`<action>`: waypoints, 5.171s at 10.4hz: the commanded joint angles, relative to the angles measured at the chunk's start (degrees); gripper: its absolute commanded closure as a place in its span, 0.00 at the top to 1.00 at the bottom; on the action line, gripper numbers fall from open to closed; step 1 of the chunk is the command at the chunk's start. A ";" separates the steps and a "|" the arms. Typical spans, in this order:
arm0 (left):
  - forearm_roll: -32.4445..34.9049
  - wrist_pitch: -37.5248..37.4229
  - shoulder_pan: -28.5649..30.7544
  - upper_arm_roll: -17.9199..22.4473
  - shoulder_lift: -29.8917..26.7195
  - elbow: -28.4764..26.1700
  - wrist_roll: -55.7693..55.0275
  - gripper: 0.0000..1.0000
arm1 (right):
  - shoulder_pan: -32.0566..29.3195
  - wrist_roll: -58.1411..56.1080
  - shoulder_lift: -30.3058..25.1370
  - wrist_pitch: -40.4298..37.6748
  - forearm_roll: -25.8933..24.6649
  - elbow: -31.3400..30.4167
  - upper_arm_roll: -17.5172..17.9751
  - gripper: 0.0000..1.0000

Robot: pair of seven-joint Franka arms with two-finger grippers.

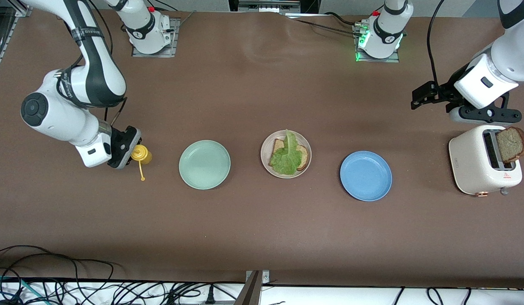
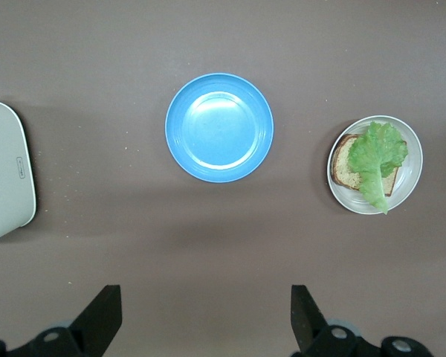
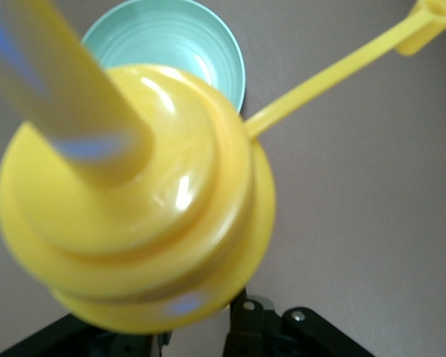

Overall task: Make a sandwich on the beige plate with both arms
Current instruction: 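Carry the yellow bottle back beside the mint-green plate with the right gripper, then lower the yellow bottle onto the table and open the right gripper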

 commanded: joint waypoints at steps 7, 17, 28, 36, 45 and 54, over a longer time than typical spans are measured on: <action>-0.40 -1.69 0.36 0.03 0.04 1.01 -0.24 1.00 | -0.67 -2.57 1.22 0.56 1.79 1.72 1.47 0.00; -0.40 -1.78 0.44 0.12 0.04 1.01 -0.24 1.00 | -4.88 -12.93 4.11 4.69 9.70 3.04 1.02 0.00; -0.40 -1.70 0.88 0.21 0.39 0.92 -0.15 1.00 | -7.61 -19.01 10.70 16.37 10.76 0.49 5.85 0.00; 1.10 -1.69 0.44 -0.14 0.74 1.10 -0.15 1.00 | -9.19 -19.10 15.18 17.96 12.78 0.49 9.20 0.00; 1.01 -1.61 0.44 0.03 0.83 1.19 -0.15 1.00 | -12.18 -19.01 13.87 12.53 13.21 0.58 9.73 1.00; 1.01 -1.61 0.53 0.03 0.83 1.19 -0.15 1.00 | -12.80 3.19 1.84 -1.28 12.25 0.49 5.95 1.00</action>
